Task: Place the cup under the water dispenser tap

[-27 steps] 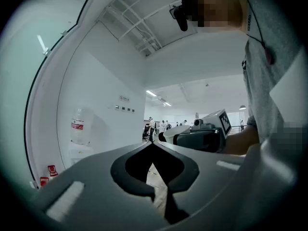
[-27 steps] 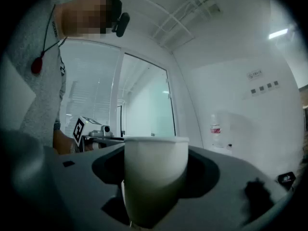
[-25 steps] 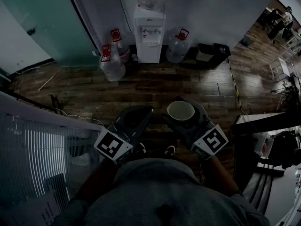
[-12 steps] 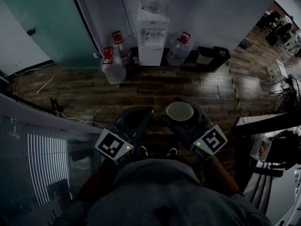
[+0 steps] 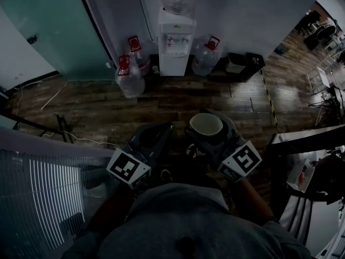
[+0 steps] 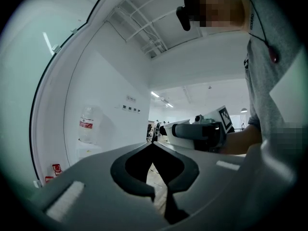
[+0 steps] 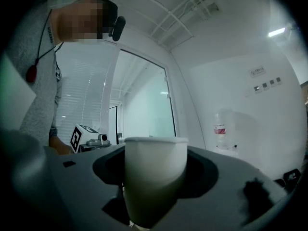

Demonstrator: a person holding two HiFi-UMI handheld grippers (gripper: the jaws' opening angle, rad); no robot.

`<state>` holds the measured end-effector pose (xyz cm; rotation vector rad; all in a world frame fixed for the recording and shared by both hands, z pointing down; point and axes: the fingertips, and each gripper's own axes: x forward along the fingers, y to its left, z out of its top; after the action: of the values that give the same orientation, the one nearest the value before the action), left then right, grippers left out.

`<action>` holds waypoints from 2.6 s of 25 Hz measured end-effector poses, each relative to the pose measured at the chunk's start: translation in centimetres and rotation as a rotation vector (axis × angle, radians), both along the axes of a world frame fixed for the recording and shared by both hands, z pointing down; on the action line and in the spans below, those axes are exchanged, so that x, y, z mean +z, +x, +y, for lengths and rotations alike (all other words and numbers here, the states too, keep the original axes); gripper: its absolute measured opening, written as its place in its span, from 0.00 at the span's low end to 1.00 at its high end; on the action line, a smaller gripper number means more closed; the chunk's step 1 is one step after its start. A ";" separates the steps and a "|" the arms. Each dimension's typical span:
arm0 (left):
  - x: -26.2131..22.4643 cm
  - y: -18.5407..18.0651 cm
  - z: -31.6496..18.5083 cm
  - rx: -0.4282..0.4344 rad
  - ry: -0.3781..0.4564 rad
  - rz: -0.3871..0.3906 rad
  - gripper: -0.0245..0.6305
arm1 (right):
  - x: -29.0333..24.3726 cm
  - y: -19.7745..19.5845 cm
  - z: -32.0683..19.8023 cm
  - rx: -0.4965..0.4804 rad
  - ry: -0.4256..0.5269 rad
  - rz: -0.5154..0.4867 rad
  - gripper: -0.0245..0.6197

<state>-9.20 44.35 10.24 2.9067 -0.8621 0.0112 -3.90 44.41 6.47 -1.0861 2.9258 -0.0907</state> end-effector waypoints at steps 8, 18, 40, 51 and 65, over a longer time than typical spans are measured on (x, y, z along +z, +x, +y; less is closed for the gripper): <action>1.0 2.1 -6.3 -0.022 0.014 0.011 0.05 | 2.2 2.4 -6.3 -0.024 -0.010 -0.003 0.49; 0.9 6.5 -17.5 -0.093 0.022 -0.041 0.05 | 2.3 6.3 -17.4 -0.115 -0.023 -0.006 0.49; 3.5 10.1 -33.1 -0.047 -0.030 -0.034 0.05 | 5.4 9.4 -32.8 -0.084 -0.039 0.035 0.49; 4.8 6.8 -44.9 0.071 -0.025 -0.047 0.05 | 6.6 6.0 -44.8 0.030 -0.049 0.062 0.49; 10.5 4.2 -56.0 0.101 -0.119 -0.051 0.05 | 13.1 3.8 -55.6 0.142 -0.065 0.092 0.50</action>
<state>-5.05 -11.63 20.75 2.8457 -0.6951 0.1415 -0.07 -11.18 19.58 -1.3392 2.9327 -0.1371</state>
